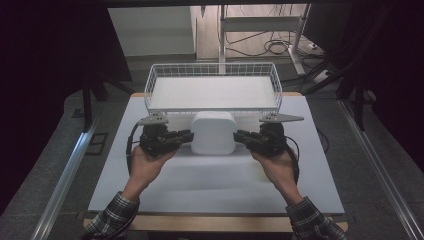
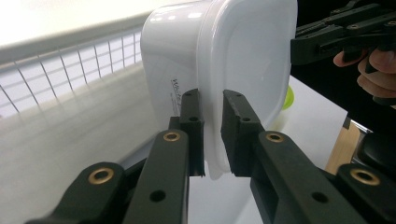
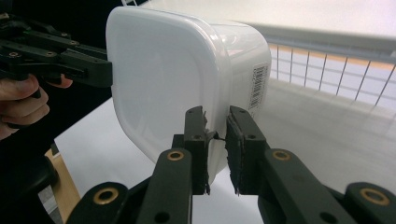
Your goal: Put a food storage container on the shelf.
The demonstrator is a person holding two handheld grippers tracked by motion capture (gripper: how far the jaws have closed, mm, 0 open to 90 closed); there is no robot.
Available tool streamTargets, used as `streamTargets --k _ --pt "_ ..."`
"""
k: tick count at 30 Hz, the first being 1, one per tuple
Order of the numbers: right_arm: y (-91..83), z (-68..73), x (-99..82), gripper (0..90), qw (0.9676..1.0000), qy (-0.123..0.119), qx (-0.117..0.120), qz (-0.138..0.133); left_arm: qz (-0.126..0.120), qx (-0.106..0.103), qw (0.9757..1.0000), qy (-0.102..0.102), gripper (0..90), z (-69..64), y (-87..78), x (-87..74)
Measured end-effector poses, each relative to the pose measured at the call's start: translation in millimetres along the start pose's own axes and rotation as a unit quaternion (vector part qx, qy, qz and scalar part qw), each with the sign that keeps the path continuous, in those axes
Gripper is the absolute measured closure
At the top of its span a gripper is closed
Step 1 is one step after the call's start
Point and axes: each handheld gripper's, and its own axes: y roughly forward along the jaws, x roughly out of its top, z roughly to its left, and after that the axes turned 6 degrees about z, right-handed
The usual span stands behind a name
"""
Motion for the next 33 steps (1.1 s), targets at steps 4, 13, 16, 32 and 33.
streamTargets --k 4,13,16,32,33 --pt "-3.1 1.0 9.5 79.0 1.0000 -0.004 -0.003 -0.007 -0.006 0.000 1.0000 0.002 79.7 1.4 -4.0 9.9" --pt "-8.9 2.9 35.5 79.0 0.9995 -0.016 -0.013 -0.022 -0.025 0.001 0.9997 -0.003 79.6 8.8 -11.5 30.5" --pt "-9.5 3.4 41.8 79.0 0.9994 -0.019 -0.014 -0.026 -0.028 0.003 0.9996 -0.002 79.6 10.2 -13.6 34.9" --pt "-8.8 -1.0 86.3 79.0 0.9983 -0.029 -0.022 -0.046 -0.042 0.017 0.9990 -0.006 79.1 27.4 -21.4 72.4" --pt "-8.1 -2.0 87.8 79.0 0.9983 -0.028 -0.022 -0.047 -0.042 0.018 0.9989 -0.008 79.1 29.8 -20.5 74.9"
